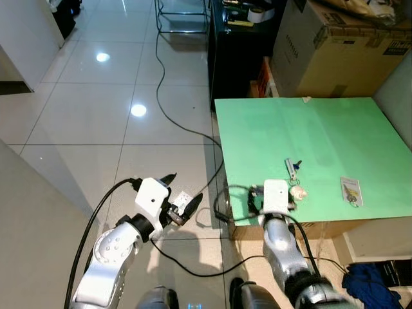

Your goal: Hang keys on a hook

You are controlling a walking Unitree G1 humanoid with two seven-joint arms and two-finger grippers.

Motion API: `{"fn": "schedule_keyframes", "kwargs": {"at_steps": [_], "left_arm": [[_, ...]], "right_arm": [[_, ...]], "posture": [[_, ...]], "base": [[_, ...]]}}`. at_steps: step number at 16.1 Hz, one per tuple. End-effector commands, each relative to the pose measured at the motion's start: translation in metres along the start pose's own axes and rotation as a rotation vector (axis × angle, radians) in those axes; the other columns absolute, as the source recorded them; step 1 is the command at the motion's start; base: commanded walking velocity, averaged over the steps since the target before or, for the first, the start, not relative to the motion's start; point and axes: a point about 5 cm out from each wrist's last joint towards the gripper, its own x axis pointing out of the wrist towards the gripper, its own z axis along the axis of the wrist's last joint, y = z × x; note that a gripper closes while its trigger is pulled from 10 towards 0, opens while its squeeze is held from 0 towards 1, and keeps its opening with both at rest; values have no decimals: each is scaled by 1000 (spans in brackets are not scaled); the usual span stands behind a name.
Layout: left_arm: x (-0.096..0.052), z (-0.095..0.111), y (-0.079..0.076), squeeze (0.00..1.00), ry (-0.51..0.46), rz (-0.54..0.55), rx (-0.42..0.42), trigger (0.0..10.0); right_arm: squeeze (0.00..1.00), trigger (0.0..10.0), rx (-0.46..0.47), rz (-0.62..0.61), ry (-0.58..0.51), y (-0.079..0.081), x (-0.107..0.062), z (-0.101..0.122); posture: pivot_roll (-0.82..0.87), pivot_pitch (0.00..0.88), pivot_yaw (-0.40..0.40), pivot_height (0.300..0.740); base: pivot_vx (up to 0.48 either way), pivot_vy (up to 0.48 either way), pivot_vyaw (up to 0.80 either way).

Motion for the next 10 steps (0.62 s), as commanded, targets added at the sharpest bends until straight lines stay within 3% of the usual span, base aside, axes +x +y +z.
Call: {"fn": "schedule_keyframes", "kwargs": {"at_steps": [1, 10], "left_arm": [[-1, -1, -5, 0, -2, -26, -6, 10000], [1, 1, -7, 0, -5, -42, 7, 10000]], "right_arm": [[0, 10000, 1, 3, -3, 2, -4, -3], [0, 10000, 37, 28, 3, 8, -6, -3]], "posture": [[50, 203, -20, 740], [42, 211, -9, 740]], "base": [[0, 0, 0], [0, 0, 0]]}}
